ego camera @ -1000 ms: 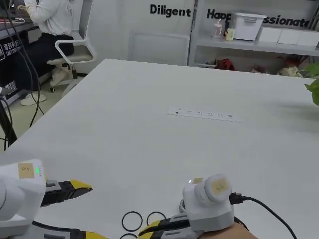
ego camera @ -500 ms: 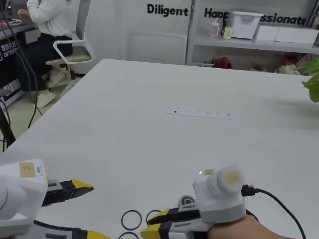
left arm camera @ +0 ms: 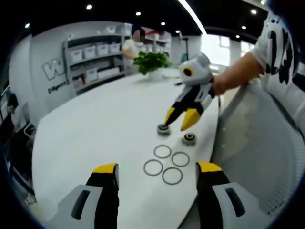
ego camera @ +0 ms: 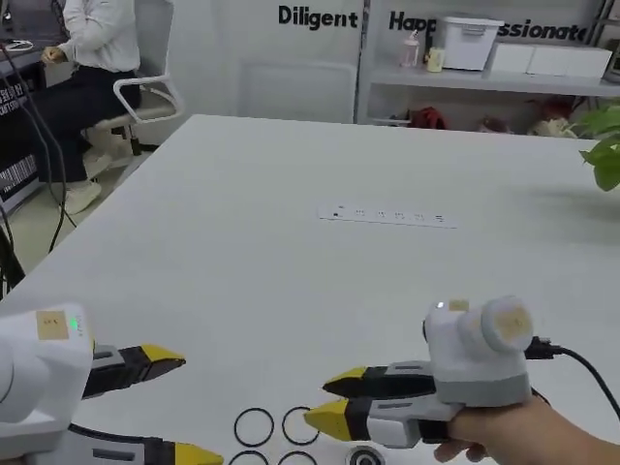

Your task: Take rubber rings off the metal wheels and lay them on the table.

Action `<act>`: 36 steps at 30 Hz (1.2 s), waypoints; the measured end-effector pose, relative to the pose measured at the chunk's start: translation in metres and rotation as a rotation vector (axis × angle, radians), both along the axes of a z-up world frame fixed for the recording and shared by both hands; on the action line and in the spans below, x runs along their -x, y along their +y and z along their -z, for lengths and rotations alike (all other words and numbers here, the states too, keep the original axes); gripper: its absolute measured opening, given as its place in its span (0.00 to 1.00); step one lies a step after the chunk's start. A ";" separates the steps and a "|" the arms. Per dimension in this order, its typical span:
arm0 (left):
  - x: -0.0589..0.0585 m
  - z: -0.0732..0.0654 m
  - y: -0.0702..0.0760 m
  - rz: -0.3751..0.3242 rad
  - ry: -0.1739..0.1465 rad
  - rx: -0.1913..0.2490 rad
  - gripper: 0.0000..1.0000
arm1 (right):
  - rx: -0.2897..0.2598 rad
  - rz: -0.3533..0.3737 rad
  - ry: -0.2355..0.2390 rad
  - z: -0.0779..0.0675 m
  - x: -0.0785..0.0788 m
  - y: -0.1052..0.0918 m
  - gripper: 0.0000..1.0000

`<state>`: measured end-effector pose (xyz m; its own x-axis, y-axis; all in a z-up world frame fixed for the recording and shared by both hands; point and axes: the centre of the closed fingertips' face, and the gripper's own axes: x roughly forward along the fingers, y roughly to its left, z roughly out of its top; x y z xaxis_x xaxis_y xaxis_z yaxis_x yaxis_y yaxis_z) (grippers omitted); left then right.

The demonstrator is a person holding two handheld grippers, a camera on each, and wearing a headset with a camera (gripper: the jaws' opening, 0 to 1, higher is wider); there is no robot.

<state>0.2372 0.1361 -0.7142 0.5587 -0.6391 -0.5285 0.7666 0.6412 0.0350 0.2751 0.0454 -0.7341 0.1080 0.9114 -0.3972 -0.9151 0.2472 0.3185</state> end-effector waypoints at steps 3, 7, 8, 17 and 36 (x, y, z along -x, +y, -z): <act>-0.001 -0.001 0.000 0.001 -0.002 0.003 0.67 | 0.005 0.017 -0.026 -0.004 -0.005 -0.010 0.30; -0.003 -0.001 0.000 0.000 -0.003 0.006 0.67 | 0.013 0.033 -0.051 -0.007 -0.009 -0.022 0.35; -0.003 -0.001 0.000 0.000 -0.006 0.007 0.67 | 0.014 0.038 -0.060 -0.008 -0.010 -0.027 0.35; -0.005 -0.003 -0.003 0.003 -0.009 0.009 0.67 | 0.048 0.054 -0.118 -0.010 -0.008 -0.052 0.43; -0.004 -0.002 -0.006 0.004 -0.005 0.004 0.68 | 0.081 0.120 -0.182 -0.011 -0.005 -0.097 0.61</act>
<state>0.2417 0.1297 -0.7119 0.5588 -0.6435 -0.5232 0.7690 0.6383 0.0363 0.2806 -0.0512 -0.7234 0.2904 0.8537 -0.4324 -0.9182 0.3758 0.1253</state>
